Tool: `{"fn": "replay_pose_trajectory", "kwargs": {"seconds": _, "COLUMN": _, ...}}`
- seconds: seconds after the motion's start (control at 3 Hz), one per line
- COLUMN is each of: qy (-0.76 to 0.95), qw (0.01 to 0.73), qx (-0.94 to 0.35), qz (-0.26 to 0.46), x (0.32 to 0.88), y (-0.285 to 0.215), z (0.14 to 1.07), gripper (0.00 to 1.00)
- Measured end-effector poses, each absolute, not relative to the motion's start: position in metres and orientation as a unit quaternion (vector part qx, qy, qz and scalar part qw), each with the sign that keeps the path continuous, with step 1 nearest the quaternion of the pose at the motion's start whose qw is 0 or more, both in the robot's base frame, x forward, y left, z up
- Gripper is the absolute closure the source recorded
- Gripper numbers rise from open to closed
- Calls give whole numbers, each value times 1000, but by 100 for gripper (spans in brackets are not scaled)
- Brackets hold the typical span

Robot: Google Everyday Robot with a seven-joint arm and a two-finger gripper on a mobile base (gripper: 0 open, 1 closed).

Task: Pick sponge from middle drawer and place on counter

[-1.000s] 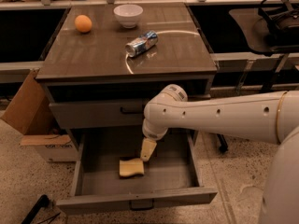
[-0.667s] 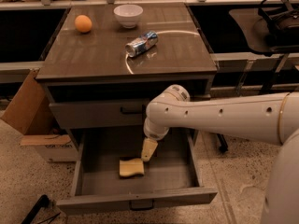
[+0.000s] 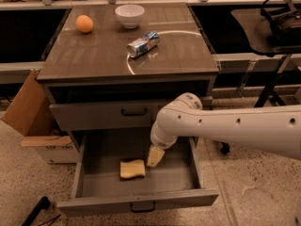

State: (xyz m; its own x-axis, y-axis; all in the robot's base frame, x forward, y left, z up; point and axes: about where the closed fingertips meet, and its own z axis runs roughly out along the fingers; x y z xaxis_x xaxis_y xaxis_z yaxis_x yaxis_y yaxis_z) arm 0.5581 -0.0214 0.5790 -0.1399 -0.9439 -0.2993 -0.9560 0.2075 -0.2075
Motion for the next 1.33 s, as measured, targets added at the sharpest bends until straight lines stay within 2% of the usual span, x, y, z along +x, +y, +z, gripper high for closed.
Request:
{"fn": "replay_pose_trajectory", "kwargs": {"seconds": 0.33, "qy": 749, "qw": 186, "qx": -636, "qz": 24, "x": 550, "y": -21, "z": 577, "gripper": 0}}
{"fn": "replay_pose_trajectory", "kwargs": {"seconds": 1.33, "qy": 749, "qw": 172, "qx": -636, "qz": 67, "x": 541, "y": -4, "z": 495, "gripper": 0}}
